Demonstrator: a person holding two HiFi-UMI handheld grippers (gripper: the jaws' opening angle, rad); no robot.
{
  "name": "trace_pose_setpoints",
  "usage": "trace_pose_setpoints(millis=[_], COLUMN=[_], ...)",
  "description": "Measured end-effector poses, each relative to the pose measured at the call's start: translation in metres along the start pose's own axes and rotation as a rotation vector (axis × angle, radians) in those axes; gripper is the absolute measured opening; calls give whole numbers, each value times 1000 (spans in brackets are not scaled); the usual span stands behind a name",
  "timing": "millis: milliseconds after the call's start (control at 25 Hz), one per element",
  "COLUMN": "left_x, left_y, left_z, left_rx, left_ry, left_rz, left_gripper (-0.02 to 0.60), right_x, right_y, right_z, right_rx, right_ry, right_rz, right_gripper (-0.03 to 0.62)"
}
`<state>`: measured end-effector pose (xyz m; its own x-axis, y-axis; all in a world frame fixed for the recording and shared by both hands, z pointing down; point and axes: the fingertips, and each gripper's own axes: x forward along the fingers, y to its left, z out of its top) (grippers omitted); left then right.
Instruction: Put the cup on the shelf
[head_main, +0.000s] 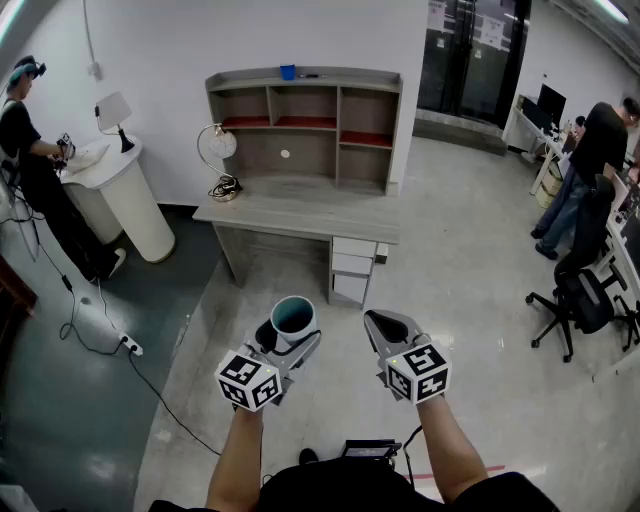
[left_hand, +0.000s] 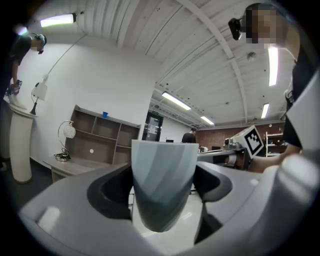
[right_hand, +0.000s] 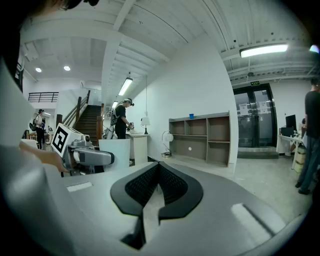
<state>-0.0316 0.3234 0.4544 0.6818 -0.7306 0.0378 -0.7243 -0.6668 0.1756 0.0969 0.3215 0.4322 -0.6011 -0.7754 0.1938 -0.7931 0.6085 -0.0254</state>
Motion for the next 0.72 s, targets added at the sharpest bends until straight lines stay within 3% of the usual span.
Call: trace_pose_setpoints(millis=[720], left_x=[-9], left_y=[-6], left_z=[6], left_rx=[3], left_ry=[-33], left_rz=[-9], left_gripper=[370], right_x=[-6], right_y=[10], right_z=[-2], right_rx=[1], right_ry=[-9], right_rz=[3], right_gripper=[12])
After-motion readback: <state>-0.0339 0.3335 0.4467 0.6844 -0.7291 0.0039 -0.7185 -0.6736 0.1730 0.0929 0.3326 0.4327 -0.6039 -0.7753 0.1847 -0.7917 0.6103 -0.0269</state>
